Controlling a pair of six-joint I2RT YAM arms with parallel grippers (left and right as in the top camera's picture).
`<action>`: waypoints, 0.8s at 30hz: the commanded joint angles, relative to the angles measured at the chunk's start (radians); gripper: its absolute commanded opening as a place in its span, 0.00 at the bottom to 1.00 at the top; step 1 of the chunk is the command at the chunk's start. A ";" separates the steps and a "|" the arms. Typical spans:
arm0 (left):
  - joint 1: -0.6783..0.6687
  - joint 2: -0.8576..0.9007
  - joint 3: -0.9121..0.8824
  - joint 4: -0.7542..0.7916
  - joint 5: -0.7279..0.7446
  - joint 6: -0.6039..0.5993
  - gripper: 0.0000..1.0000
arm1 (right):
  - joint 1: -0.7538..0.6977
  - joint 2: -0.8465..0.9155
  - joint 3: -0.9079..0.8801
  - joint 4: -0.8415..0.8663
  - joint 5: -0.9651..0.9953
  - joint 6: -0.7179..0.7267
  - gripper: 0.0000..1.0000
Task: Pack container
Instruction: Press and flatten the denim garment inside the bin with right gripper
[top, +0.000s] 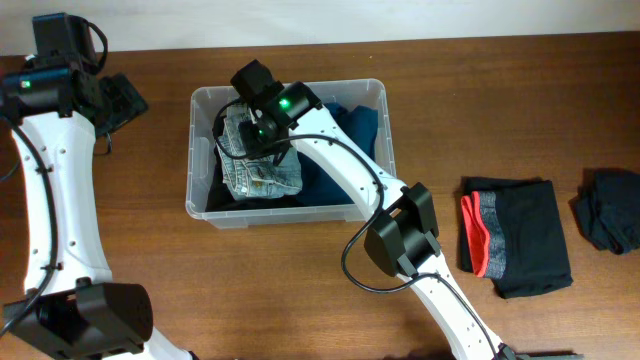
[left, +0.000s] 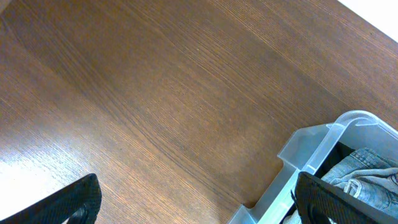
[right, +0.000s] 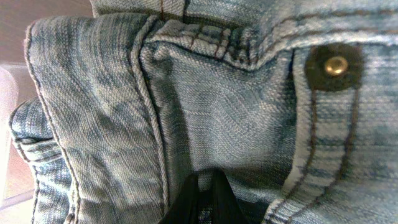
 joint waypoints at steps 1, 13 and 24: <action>0.003 -0.020 0.006 -0.001 -0.004 -0.010 0.99 | 0.015 0.047 -0.020 -0.018 -0.064 -0.010 0.04; 0.003 -0.020 0.006 -0.001 -0.004 -0.010 0.99 | -0.014 -0.103 0.097 -0.128 0.078 0.029 0.04; 0.003 -0.020 0.006 -0.001 -0.004 -0.009 0.99 | -0.015 -0.102 0.085 -0.211 -0.139 -0.029 0.04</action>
